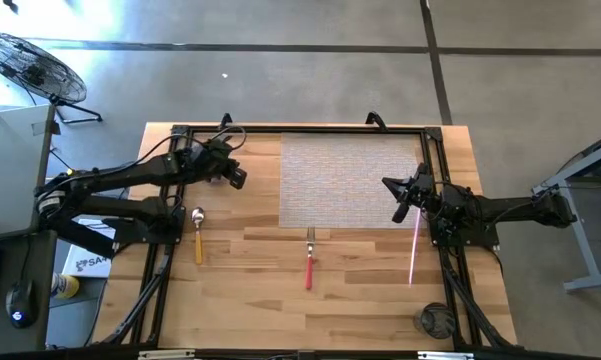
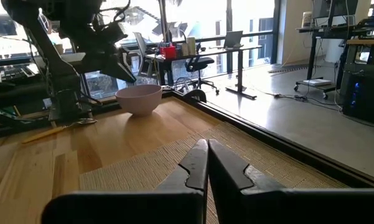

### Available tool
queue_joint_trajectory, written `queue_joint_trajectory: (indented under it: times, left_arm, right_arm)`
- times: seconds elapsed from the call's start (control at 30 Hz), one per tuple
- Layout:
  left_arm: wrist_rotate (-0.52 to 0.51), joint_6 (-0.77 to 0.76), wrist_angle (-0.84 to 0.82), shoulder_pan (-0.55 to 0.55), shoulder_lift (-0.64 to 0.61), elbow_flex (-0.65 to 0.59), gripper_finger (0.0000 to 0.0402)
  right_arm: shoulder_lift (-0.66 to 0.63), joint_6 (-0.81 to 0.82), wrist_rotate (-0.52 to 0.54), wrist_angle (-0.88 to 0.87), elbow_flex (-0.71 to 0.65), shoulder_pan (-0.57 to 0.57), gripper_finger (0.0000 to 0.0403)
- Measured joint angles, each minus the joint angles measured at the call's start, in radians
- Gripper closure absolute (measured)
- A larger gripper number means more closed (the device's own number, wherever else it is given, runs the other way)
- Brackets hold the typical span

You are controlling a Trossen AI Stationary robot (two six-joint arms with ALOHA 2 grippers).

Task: Pick & Place Utensil
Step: Put the purple bowl in the center of the mat

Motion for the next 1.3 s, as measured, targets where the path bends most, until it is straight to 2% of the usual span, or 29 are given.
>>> queue_joint_trajectory:
  times: [0.17, 0.3, 0.43, 0.67, 0.8, 1.17, 1.3]
  left_arm:
    - [-0.053, -0.022, -0.014, 0.012, 0.03, 0.0, 0.0242]
    - [0.0, -0.096, -0.065, 0.066, 0.036, 0.0, 0.0212]
    - [0.018, -0.104, -0.109, 0.101, 0.037, 0.0, 0.0209]
    - [0.011, -0.098, -0.144, 0.098, 0.042, 0.0, 0.0208]
    - [-0.023, -0.107, -0.191, 0.098, 0.085, 0.0, 0.0208]
    - [-0.008, -0.106, -0.172, 0.098, 0.234, 0.0, 0.0209]
    - [-0.009, -0.097, -0.15, 0.098, 0.252, 0.0, 0.0232]
  right_arm:
    - [0.0, 0.0, 0.0, 0.0, 0.0, 0.0, 0.0398]
    - [0.0, 0.0, 0.0, 0.0, 0.0, 0.0, 0.0398]
    - [0.0, 0.0, 0.0, 0.0, 0.0, 0.0, 0.0398]
    - [0.0, 0.0, 0.0, 0.0, 0.0, 0.0, 0.0398]
    - [0.0, 0.0, 0.0, 0.0, 0.0, 0.0, 0.0398]
    - [0.0, 0.0, 0.0, 0.0, 0.0, 0.0, 0.0398]
    - [0.0, 0.0, 0.0, 0.0, 0.0, 0.0, 0.0398]
